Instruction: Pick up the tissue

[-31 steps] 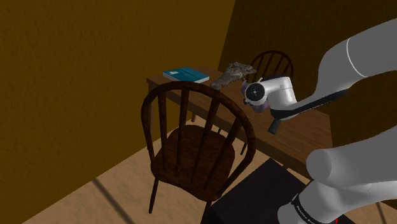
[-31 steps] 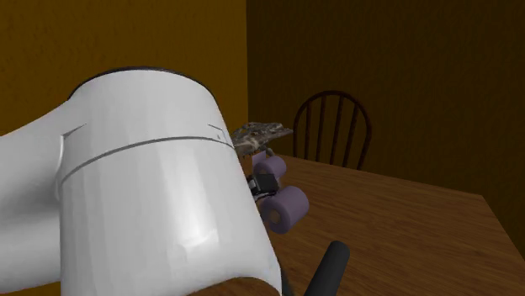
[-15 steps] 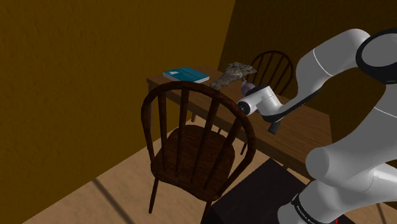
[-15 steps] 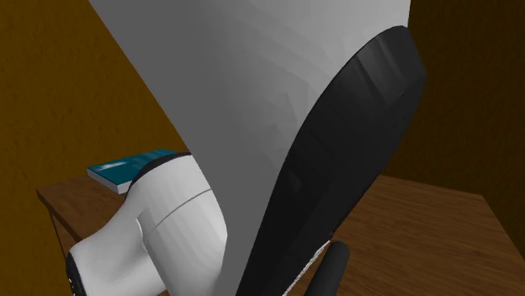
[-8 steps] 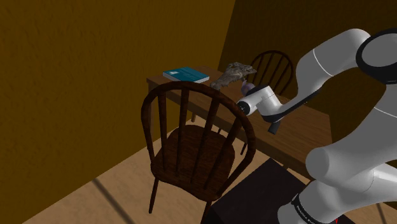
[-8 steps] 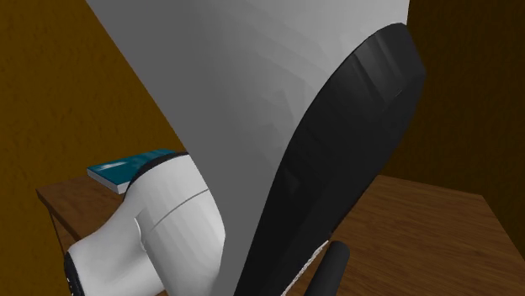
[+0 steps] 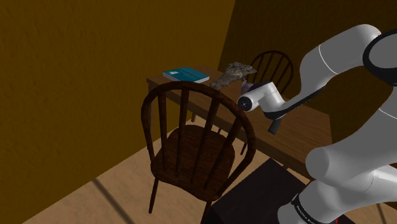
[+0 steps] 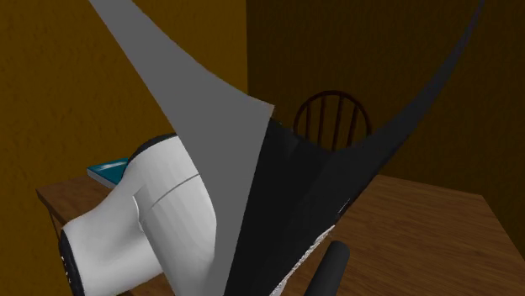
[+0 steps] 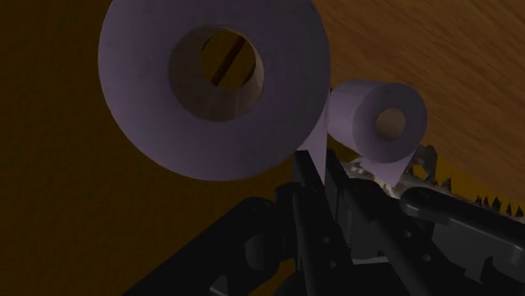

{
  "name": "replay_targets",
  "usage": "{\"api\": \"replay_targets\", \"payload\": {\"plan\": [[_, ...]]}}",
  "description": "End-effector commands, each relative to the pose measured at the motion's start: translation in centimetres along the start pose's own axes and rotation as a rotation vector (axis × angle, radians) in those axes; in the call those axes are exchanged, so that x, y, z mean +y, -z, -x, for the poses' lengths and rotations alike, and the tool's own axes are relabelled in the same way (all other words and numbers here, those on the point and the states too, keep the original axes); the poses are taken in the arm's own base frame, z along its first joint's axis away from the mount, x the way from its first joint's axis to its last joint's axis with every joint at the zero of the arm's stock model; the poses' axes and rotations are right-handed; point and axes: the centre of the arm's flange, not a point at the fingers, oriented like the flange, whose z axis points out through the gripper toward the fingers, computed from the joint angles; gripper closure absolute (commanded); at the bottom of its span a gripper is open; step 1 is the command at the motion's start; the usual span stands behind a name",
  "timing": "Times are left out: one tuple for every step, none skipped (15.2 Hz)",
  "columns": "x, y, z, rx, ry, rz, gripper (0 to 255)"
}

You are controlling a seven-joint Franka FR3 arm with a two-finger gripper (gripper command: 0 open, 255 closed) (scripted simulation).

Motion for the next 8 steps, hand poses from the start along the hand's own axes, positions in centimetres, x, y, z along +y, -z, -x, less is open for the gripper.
{"api": "replay_targets", "payload": {"plan": [[0.6,0.2,-0.9,0.000,0.000,0.000,255],[0.9,0.3,-1.4,0.000,0.000,0.000,255],[1.2,0.5,-1.8,0.000,0.000,0.000,255],[1.5,0.6,-2.2,0.000,0.000,0.000,255],[1.8,0.7,-2.7,0.000,0.000,0.000,255],[2.1,0.8,-3.1,0.000,0.000,0.000,255],[2.3,0.9,-3.5,0.000,0.000,0.000,255],[2.6,1.0,-4.0,0.000,0.000,0.000,255]]}}
